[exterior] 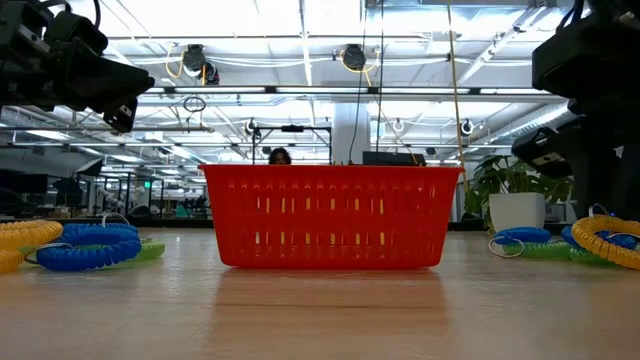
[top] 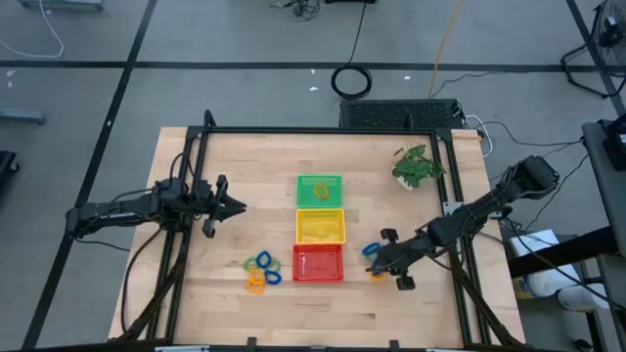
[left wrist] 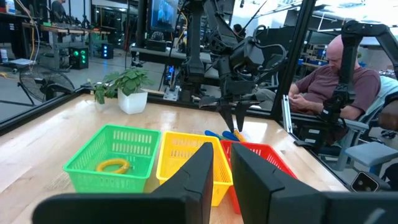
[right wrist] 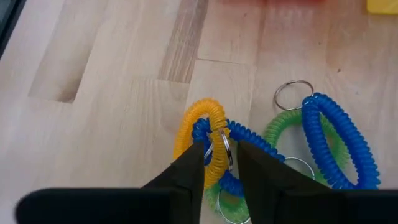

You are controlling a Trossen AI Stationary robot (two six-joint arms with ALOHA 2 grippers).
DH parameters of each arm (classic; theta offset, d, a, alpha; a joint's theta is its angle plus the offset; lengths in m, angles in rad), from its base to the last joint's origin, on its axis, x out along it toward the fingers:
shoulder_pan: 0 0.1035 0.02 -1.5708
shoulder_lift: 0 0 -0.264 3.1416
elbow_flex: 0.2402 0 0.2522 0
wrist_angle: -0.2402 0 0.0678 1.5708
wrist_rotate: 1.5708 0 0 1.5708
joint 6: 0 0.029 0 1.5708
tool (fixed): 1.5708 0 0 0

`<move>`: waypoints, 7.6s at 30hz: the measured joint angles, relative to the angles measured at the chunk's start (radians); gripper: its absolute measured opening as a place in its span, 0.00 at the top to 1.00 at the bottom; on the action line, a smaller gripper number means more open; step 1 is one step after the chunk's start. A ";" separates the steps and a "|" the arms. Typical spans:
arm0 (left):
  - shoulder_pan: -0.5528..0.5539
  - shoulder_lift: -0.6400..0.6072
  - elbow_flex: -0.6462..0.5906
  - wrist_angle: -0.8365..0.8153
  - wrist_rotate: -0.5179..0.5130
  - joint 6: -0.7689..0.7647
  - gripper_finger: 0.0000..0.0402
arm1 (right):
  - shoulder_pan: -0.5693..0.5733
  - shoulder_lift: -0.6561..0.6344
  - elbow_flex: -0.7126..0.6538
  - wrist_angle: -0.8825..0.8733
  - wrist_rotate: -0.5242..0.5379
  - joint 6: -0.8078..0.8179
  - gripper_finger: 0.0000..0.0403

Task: Sort spring keychains into baskets
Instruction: Put the yellow spring keychain into the green basket

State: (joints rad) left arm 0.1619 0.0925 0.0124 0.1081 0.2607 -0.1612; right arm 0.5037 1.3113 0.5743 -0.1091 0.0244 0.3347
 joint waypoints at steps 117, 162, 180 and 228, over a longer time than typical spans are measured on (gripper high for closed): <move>0.000 0.000 0.000 0.000 0.000 0.000 0.85 | -0.696 -0.279 0.002 0.150 0.181 -0.459 1.00; 0.000 0.000 0.000 0.000 0.000 0.000 0.85 | -0.700 -0.080 0.001 0.468 -0.056 -0.452 1.00; 0.000 0.000 0.000 0.000 0.000 0.000 0.85 | -0.706 0.121 0.046 0.656 -0.072 -0.452 1.00; 0.000 0.000 0.000 0.000 0.000 0.000 0.85 | -0.740 0.259 0.130 0.545 -0.078 -0.478 1.00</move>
State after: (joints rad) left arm 0.1619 0.0924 0.0124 0.1078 0.2607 -0.1612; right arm -0.2363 1.5703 0.7044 0.4358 -0.0536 -0.1432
